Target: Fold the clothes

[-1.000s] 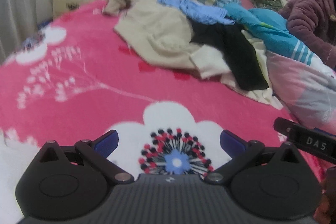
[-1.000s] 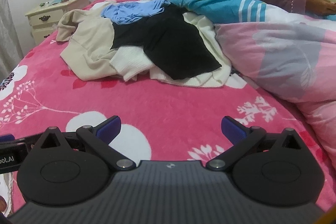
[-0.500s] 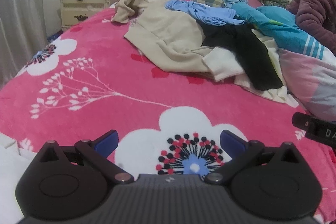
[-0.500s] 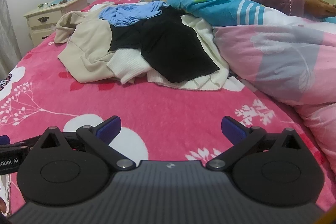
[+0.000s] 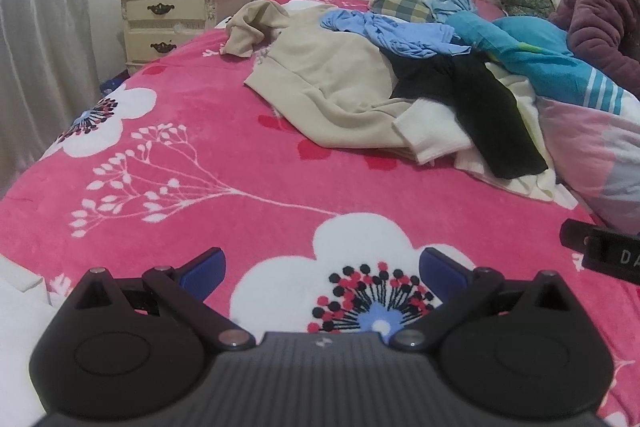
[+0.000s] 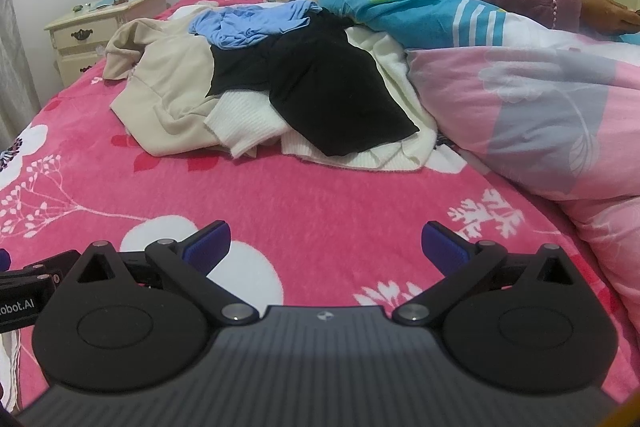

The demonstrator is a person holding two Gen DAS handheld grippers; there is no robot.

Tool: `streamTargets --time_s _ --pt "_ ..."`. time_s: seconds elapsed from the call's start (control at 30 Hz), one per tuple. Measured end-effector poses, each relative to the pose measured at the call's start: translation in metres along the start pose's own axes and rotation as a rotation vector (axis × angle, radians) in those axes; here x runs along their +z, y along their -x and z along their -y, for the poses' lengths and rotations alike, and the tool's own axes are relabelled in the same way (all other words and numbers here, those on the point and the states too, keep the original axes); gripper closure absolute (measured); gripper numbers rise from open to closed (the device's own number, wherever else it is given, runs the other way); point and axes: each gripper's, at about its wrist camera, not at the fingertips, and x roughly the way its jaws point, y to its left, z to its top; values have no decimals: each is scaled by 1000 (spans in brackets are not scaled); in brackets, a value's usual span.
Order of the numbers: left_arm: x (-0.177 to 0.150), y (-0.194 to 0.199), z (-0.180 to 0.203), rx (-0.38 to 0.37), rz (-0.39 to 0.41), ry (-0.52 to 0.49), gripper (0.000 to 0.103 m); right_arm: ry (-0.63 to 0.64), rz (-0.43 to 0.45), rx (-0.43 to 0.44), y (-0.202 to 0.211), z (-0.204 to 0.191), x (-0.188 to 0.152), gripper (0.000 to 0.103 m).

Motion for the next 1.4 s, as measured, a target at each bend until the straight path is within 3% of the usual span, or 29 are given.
streamTargets --time_s 0.67,0.87,1.17,1.27,1.33,1.4 --pt "0 0 -1 6 12 -12 0 -2 -5 -6 -2 -1 0 1" --pt "26 -8 3 8 66 -56 0 -5 47 35 -8 7 7 1" --pt "111 -83 41 5 219 -183 2 155 284 144 -53 14 73 1" --pt "136 -111 49 -33 249 -186 12 242 355 165 -87 7 106 1" --pt "147 -128 50 -66 261 -170 26 278 355 221 -113 1 129 4" --pt "155 -143 49 -95 269 -154 33 324 354 271 -143 -13 155 8"
